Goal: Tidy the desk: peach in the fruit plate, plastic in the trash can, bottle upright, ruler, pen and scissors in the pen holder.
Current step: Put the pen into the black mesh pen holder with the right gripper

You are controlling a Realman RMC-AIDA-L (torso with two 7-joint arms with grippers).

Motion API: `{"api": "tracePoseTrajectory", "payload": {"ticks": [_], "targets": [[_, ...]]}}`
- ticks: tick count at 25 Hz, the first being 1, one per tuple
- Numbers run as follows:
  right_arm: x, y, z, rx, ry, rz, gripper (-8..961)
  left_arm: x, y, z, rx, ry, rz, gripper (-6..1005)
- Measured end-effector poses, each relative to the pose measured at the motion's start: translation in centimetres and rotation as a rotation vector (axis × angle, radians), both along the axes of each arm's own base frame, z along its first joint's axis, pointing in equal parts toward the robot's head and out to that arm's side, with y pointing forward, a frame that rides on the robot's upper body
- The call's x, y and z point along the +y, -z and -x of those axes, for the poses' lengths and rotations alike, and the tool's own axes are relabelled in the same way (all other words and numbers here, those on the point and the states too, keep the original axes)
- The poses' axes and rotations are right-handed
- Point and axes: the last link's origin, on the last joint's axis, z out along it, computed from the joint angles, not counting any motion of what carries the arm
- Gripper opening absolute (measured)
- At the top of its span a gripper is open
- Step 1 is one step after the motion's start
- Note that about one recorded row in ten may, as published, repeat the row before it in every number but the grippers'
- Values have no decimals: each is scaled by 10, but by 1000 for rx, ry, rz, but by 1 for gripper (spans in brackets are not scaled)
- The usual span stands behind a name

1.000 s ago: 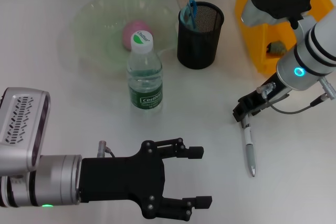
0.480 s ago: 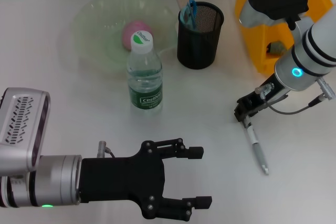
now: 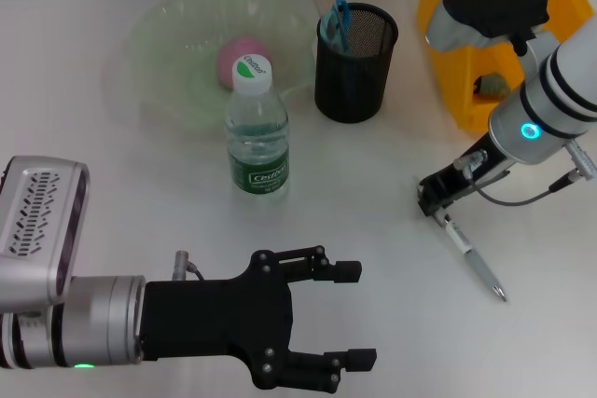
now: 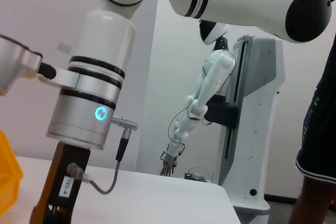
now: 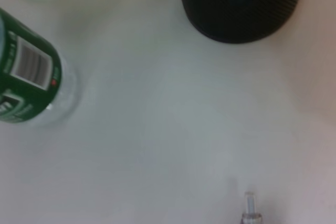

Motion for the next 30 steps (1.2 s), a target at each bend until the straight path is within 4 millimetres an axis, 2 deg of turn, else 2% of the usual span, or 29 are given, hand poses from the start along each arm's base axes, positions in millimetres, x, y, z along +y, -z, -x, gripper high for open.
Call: {"api": "tracePoseTrajectory", "payload": {"ticks": [4, 5, 6, 8, 10, 11, 14, 15, 17, 21, 24, 25, 29, 30], "targets": [[0, -16, 12, 67, -52, -46, 130, 0, 0, 0, 0, 1, 0, 813], [2, -32, 21, 132, -97, -101, 133, 0, 0, -1, -1, 2, 0, 813], [2, -32, 21, 132, -97, -101, 136, 0, 0, -1, -1, 2, -1, 813], [5, -56, 32, 226, -170, -185, 141, 0, 0, -1, -1, 2, 0, 813], [6, -85, 45, 388, -338, -324, 147, 0, 0, -1, -1, 2, 0, 813], [6, -85, 45, 388, -338, -324, 150, 0, 0, 0, -1, 1, 0, 813], [8, -100, 45, 534, -535, -482, 159, 0, -1, -1, -2, 2, -2, 813], [10, -104, 42, 631, -633, -579, 162, 0, -1, -1, -2, 2, -3, 813], [11, -103, 39, 673, -672, -611, 167, 0, -1, -1, -2, 2, -3, 813], [23, -89, 13, 855, -705, -763, 179, 1, 0, -2, -4, 6, -3, 813], [34, -76, -9, 871, -716, -879, 187, 2, 0, -3, -4, 8, -1, 813], [41, -65, -19, 856, -706, -931, 190, 2, 0, -3, -4, 9, -1, 813], [44, -53, -25, 826, -691, -943, 202, 2, 1, -4, -5, 13, -1, 813], [46, -50, -21, 805, -724, -934, 204, 2, 1, -4, -5, 17, -3, 813]]}}
